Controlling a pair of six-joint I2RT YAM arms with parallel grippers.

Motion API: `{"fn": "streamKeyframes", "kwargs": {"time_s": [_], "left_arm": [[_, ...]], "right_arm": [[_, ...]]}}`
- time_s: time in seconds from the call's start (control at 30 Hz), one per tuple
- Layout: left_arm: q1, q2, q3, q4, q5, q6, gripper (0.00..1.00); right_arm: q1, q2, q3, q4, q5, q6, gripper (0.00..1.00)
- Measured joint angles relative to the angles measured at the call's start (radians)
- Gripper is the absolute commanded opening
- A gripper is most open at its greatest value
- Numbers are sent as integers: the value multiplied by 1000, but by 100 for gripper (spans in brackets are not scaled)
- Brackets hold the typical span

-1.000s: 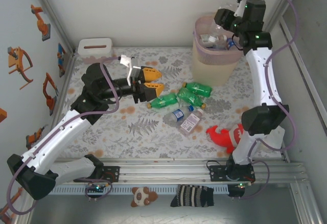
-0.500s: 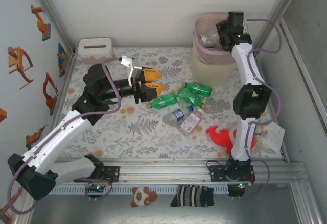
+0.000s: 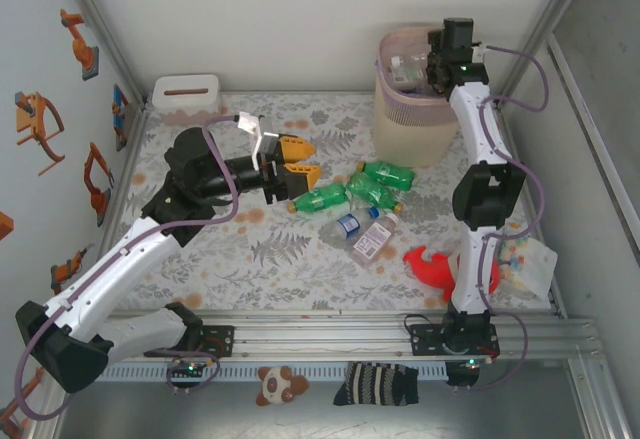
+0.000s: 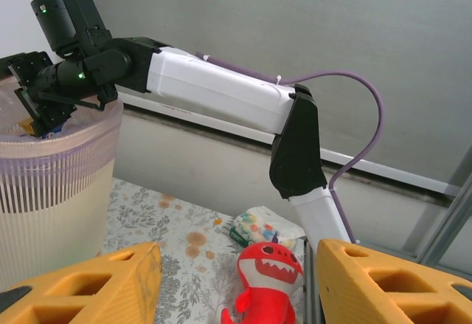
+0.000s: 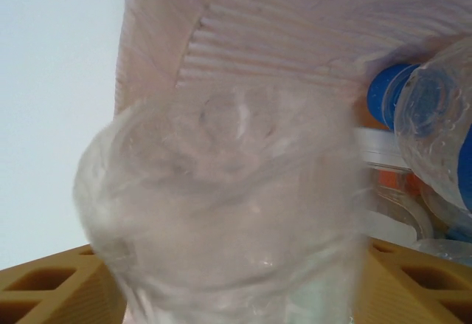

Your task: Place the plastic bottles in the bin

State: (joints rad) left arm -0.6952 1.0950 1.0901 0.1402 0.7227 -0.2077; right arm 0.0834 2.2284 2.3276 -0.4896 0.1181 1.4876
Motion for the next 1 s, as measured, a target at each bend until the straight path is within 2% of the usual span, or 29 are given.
{"fn": "streamKeyframes", "kwargs": {"time_s": [0.3,0.5,0.73,1.0], "left_arm": [[0,0,0,0,-9,7,56],[0,-2,0,0,-16,11,56],[0,-3,-6,-1,-36,15,56],[0,-3,-14,-3,-50,15,56]], "right_arm": [[-2,-84,-13,-109,79,-23,78],[-2,-171,-16,-106,98,-103,77],[-5,-167,-15,22,-28,-268,75],[-11,-44,21,106,-191,-330,75]]}}
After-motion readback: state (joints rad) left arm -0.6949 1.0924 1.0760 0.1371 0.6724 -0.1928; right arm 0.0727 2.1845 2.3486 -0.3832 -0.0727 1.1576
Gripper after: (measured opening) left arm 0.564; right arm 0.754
